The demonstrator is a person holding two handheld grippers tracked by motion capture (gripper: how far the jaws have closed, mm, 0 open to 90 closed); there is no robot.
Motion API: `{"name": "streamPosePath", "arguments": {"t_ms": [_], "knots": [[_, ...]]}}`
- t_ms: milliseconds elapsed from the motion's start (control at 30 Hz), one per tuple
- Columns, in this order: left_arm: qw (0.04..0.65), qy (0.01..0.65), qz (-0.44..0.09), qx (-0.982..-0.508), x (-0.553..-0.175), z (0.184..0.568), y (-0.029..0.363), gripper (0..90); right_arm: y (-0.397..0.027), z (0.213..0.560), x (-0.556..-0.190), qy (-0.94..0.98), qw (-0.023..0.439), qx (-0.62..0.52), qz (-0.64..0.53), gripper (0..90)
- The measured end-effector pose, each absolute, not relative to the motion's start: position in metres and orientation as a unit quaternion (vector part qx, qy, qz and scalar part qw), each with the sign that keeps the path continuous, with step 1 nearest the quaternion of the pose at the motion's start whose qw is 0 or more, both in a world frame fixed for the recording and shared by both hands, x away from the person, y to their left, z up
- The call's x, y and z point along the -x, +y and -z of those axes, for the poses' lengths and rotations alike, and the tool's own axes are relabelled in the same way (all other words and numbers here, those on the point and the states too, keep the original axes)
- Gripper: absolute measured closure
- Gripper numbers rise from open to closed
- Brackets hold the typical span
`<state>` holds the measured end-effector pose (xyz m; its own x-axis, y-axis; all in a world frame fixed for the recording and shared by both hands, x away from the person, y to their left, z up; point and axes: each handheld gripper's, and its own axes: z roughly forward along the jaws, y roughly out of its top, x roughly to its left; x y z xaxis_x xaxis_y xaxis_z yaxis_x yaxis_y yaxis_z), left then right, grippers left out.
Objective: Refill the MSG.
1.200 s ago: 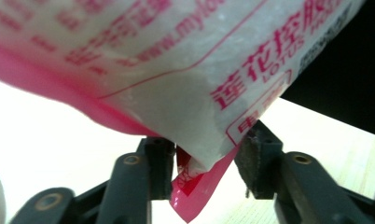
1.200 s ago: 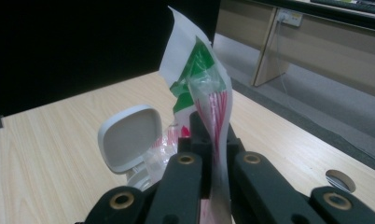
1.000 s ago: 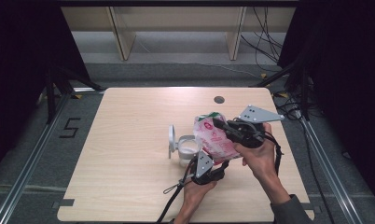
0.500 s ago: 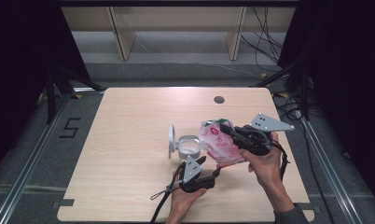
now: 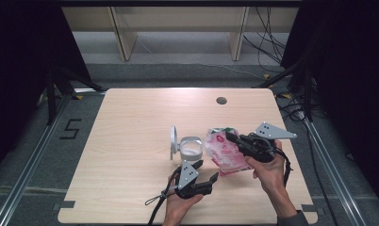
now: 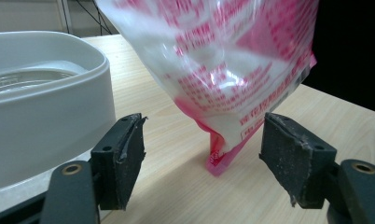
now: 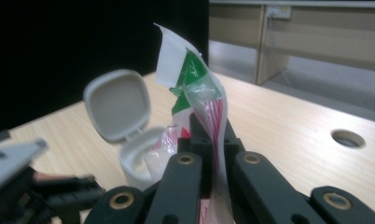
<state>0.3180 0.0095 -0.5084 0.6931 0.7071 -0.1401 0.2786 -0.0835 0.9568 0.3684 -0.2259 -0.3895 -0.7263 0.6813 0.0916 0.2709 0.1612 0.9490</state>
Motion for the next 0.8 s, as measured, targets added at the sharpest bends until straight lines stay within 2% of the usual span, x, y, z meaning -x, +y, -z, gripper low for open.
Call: {"name": "streamPosePath", "arguments": {"t_ms": [200, 267, 567, 733, 800], "knots": [[0.586, 0.347, -0.180, -0.709, -0.318, 0.507, 0.011, 29.8, -0.253, 0.395, -0.361, 0.724, 0.171, -0.355, -0.566, 90.0], [0.586, 0.345, -0.183, -0.710, -0.316, 0.507, 0.011, 30.1, -0.266, 0.400, -0.359, 0.727, 0.192, -0.369, -0.547, 90.0], [0.586, 0.340, -0.183, -0.713, -0.315, 0.506, 0.009, 30.2, -0.275, 0.413, -0.363, 0.726, 0.209, -0.390, -0.527, 90.0], [0.588, 0.321, -0.187, -0.718, -0.317, 0.505, 0.011, 30.2, -0.280, 0.417, -0.364, 0.720, 0.203, -0.402, -0.528, 90.0], [0.585, 0.338, -0.183, -0.714, -0.314, 0.505, 0.010, 30.1, -0.283, 0.421, -0.365, 0.716, 0.206, -0.412, -0.524, 90.0]]}}
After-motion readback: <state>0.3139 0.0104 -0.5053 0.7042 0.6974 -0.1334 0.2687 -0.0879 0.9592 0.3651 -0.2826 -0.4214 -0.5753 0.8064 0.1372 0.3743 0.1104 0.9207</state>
